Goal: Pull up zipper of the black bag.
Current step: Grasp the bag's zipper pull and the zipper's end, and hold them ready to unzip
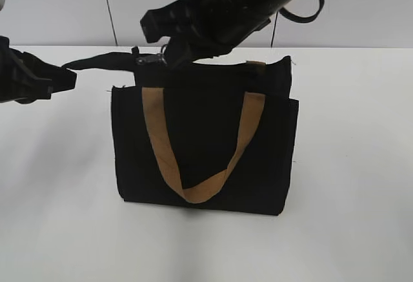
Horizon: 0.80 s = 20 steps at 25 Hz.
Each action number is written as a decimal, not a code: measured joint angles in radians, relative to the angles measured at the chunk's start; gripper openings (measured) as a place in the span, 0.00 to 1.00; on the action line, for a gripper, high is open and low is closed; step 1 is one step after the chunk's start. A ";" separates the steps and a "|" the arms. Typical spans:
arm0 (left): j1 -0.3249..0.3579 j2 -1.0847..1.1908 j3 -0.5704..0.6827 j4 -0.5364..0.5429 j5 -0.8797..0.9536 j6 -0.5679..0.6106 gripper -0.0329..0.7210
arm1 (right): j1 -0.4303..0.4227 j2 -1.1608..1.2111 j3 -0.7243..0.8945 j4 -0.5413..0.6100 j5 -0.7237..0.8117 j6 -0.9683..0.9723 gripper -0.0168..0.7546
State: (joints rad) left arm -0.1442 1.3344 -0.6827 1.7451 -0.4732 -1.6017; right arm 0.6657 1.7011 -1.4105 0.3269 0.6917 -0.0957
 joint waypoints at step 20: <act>-0.003 -0.001 0.000 0.000 0.094 0.000 0.07 | -0.086 -0.023 0.000 -0.160 0.269 0.012 0.00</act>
State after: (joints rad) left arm -0.1471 1.3332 -0.6827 1.7451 -0.3794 -1.6017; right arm 0.5800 1.6784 -1.4108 0.1665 0.9603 -0.0837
